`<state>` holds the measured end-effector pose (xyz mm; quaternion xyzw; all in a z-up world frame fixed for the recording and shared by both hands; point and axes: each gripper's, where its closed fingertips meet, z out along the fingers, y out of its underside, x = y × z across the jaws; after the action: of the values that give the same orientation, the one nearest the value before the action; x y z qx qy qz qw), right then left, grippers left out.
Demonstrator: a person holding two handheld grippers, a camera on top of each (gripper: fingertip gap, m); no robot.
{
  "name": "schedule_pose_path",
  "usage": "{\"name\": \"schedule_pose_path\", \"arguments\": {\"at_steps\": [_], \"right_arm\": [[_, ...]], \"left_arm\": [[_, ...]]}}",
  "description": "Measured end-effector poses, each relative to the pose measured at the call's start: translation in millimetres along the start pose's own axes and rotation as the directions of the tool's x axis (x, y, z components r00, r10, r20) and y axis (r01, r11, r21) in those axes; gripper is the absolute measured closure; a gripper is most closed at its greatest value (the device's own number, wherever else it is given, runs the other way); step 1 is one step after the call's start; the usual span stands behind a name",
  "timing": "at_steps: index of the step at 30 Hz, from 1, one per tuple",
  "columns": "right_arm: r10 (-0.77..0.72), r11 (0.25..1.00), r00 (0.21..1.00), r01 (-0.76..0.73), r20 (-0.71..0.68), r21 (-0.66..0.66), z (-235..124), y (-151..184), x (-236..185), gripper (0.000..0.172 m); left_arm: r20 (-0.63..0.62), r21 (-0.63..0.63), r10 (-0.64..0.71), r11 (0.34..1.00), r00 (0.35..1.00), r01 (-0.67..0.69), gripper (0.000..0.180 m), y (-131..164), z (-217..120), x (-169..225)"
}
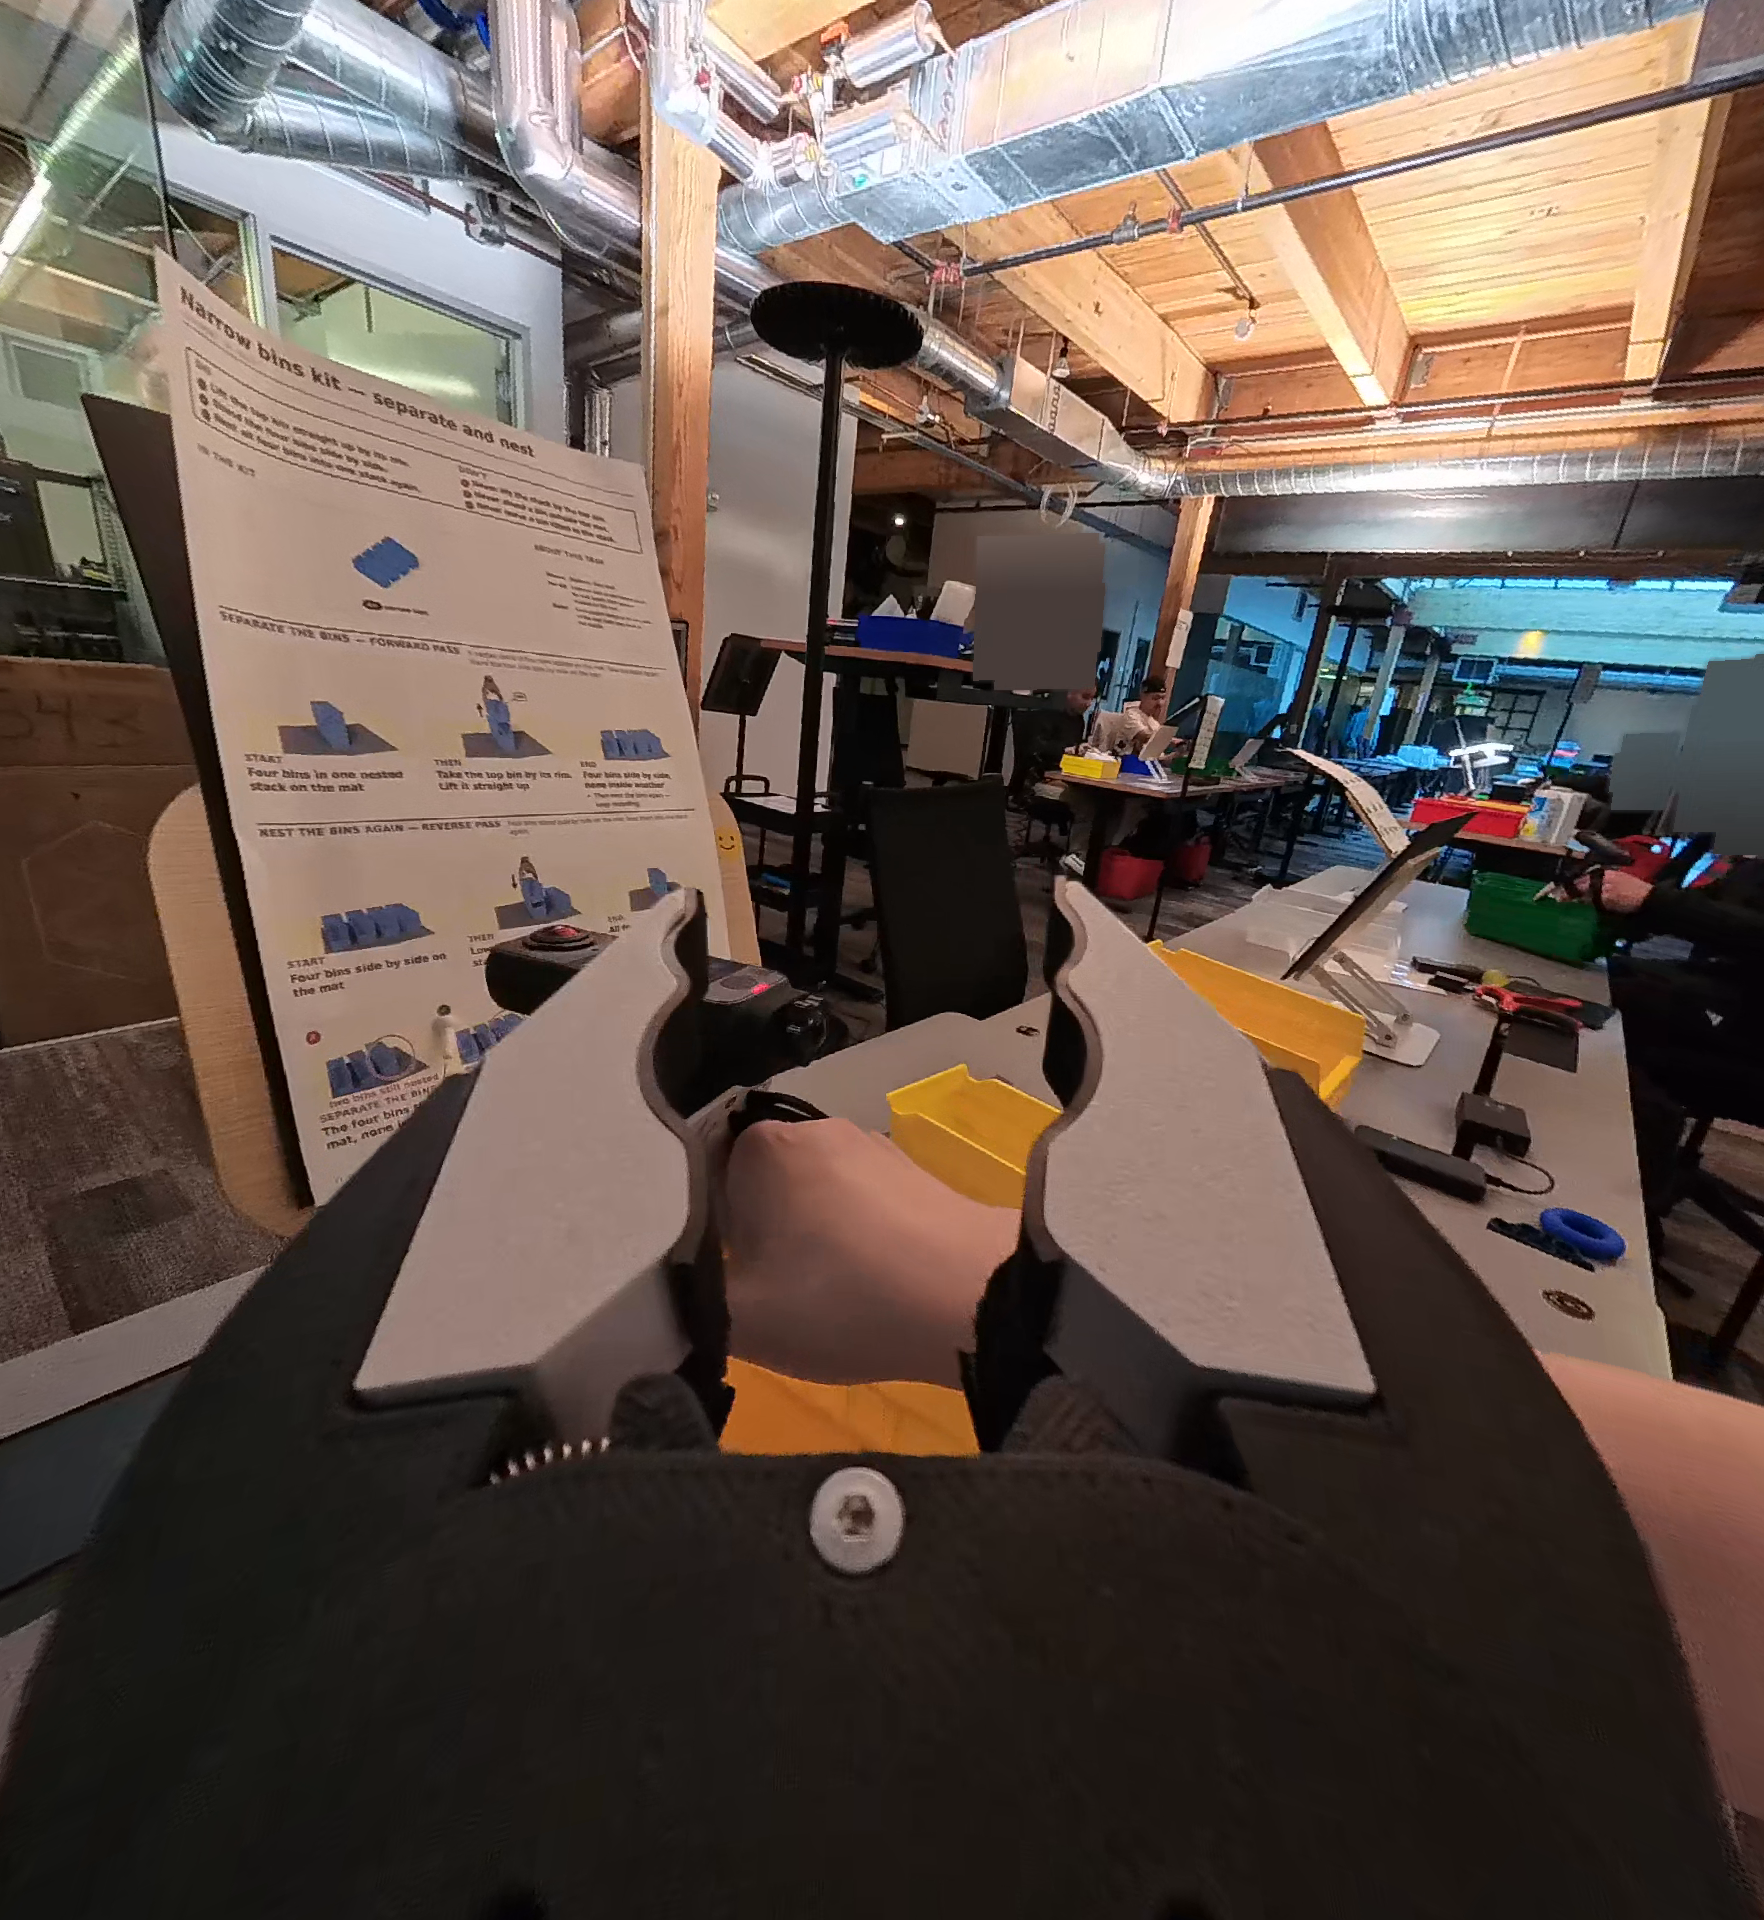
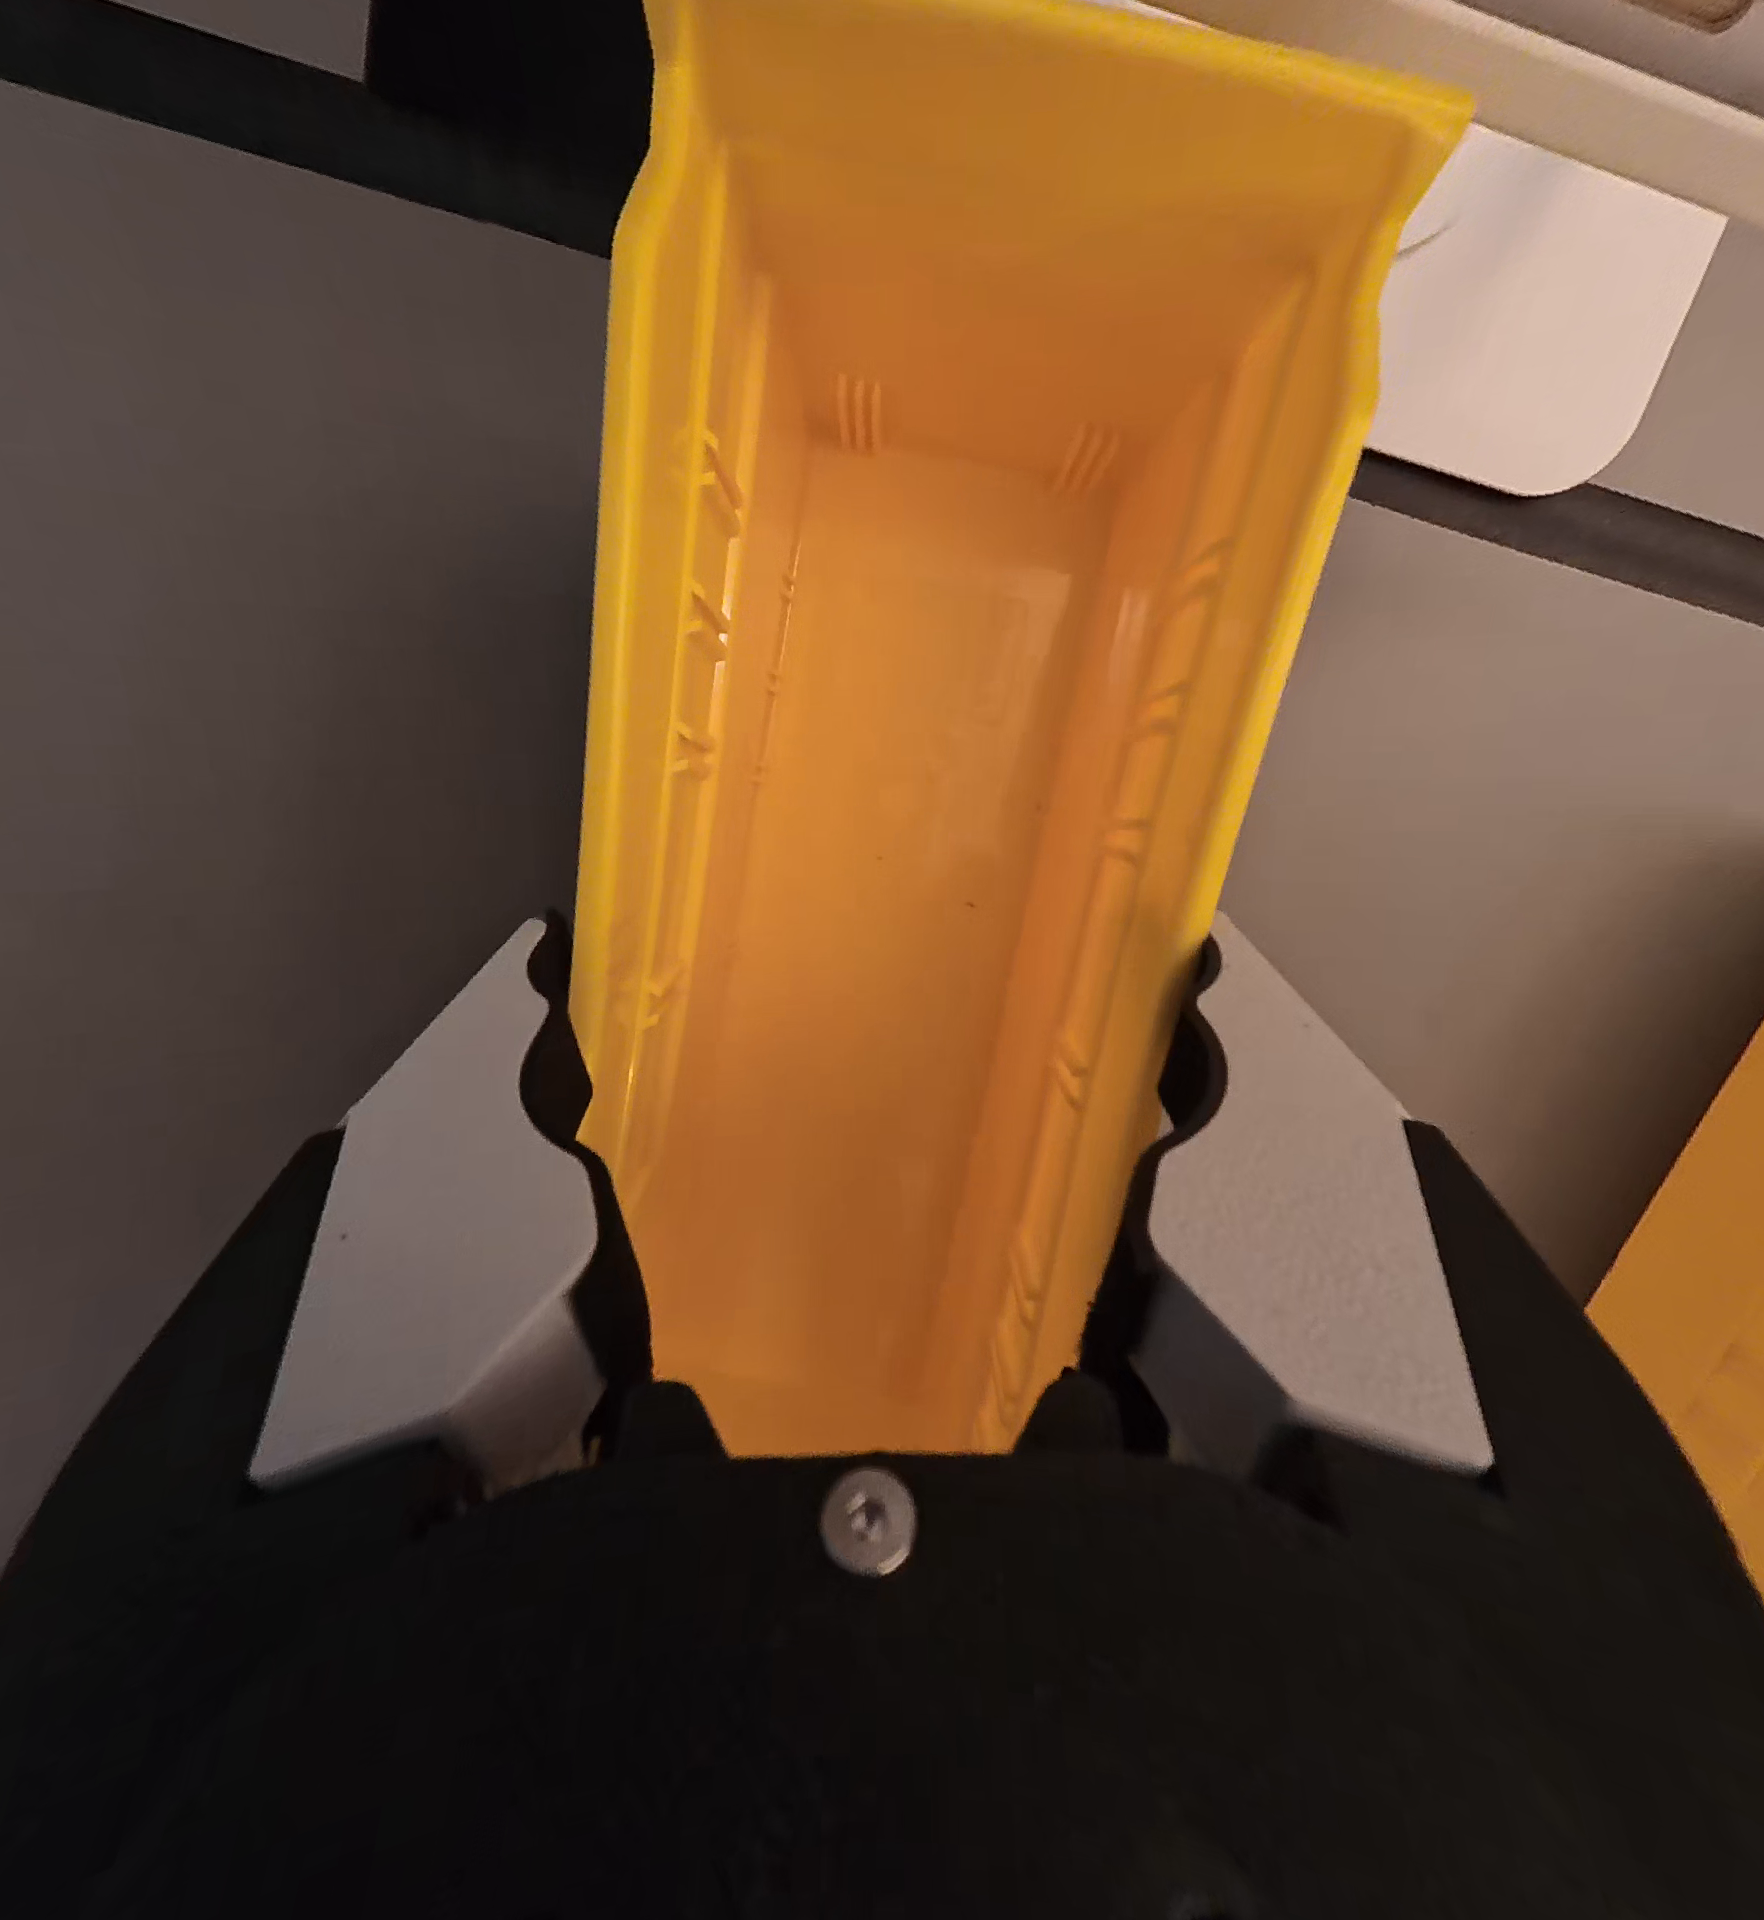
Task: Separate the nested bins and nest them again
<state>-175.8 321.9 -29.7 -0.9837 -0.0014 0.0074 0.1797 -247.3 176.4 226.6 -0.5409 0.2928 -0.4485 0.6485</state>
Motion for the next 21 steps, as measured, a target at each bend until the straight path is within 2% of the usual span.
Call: {"name": "schedule_pose_path", "arguments": {"at_steps": [12, 21], "right_arm": [[-0.003, 0.999, 1.000, 0.002, 0.011, 0.043, -9.1, -5.3, -2.0, 0.056], [-0.010, 1.000, 1.000, 0.010, -0.017, 0.018, 10.6, 5.9, -1.3, 0.051]], "left_arm": [[-0.035, 0.030, 0.003, 1.000, 0.999, -0.002, 0.117, -8.0, -7.6, 9.8], [-0.049, 0.036, 0.005, 0.999, 0.999, -0.003, 0.117, -9.5, -8.6, 12.8]]}}
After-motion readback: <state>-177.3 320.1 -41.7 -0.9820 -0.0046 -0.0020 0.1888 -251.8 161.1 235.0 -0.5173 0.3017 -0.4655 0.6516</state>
